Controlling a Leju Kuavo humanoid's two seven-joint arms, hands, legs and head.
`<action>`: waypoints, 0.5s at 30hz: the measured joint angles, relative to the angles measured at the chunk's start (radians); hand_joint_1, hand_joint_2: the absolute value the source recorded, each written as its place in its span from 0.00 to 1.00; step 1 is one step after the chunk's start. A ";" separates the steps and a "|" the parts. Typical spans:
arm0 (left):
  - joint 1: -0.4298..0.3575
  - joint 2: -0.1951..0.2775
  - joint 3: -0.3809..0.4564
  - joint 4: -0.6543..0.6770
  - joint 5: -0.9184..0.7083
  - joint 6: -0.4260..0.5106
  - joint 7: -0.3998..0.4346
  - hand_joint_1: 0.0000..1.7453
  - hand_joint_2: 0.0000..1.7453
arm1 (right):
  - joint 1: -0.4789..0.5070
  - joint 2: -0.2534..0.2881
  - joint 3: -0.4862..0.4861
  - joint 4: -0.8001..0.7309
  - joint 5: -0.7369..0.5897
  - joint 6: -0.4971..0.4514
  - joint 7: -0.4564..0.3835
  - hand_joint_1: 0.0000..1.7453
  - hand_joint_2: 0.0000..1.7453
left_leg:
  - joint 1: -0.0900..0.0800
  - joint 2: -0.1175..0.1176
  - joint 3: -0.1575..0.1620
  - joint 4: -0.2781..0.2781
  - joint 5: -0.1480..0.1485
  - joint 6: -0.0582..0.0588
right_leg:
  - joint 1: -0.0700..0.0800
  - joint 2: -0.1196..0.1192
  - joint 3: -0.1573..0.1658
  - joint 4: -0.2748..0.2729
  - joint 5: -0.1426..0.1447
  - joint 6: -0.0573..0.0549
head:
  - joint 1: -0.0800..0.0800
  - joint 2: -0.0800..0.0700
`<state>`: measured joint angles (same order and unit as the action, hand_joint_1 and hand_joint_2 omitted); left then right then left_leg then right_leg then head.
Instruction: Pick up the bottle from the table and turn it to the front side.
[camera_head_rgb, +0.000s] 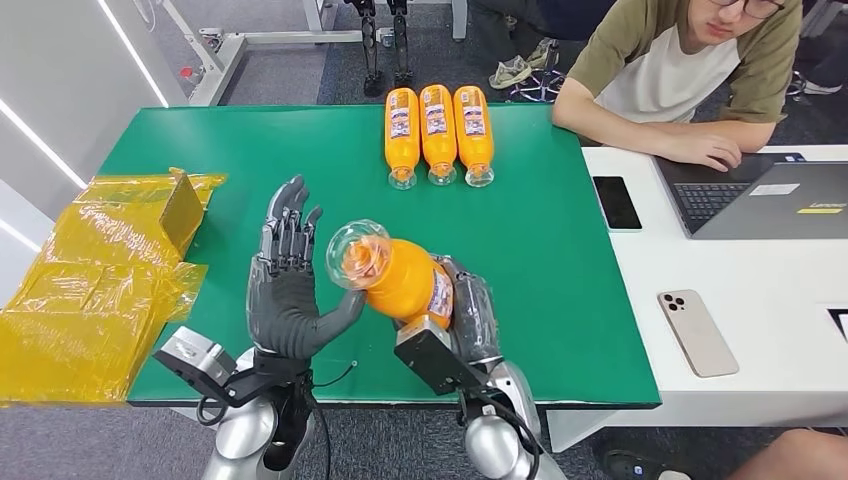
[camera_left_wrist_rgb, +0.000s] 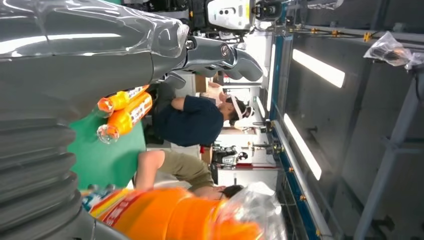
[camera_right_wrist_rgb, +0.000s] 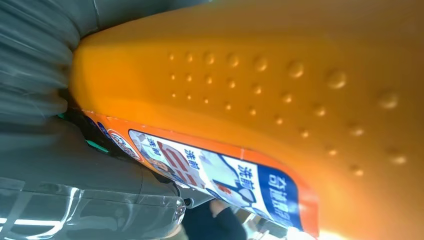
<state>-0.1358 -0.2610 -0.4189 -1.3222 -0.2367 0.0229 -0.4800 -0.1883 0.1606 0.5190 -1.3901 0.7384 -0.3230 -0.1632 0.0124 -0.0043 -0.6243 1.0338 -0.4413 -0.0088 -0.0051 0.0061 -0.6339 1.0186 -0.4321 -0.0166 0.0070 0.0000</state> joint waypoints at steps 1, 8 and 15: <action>0.000 0.000 0.000 0.000 0.000 -0.003 0.002 0.00 1.00 | -0.006 0.000 0.005 0.000 0.000 0.006 0.004 1.00 1.00 | 0.000 0.000 0.000 0.000 0.000 0.000 | 0.000 0.000 0.000 0.000 0.000 0.000 | 0.000 0.000; 0.000 0.000 0.000 0.000 0.000 -0.011 0.007 0.00 1.00 | -0.022 0.000 0.018 0.000 -0.001 0.019 0.018 1.00 1.00 | 0.000 0.000 0.000 0.000 0.000 0.000 | 0.000 0.000 0.000 0.000 0.000 0.000 | 0.000 0.000; 0.000 0.000 0.000 0.000 -0.003 -0.015 0.010 0.00 1.00 | -0.031 0.000 0.025 0.018 0.034 0.064 0.088 1.00 1.00 | 0.000 0.000 0.000 0.000 0.000 0.000 | 0.000 0.000 0.000 0.000 0.000 0.000 | 0.000 0.000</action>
<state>-0.1359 -0.2613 -0.4188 -1.3222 -0.2401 0.0081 -0.4700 -0.2195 0.1606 0.5443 -1.3717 0.7728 -0.2591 -0.0749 0.0124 -0.0044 -0.6242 1.0337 -0.4414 -0.0088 -0.0051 0.0060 -0.6339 1.0186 -0.4321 -0.0166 0.0070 0.0000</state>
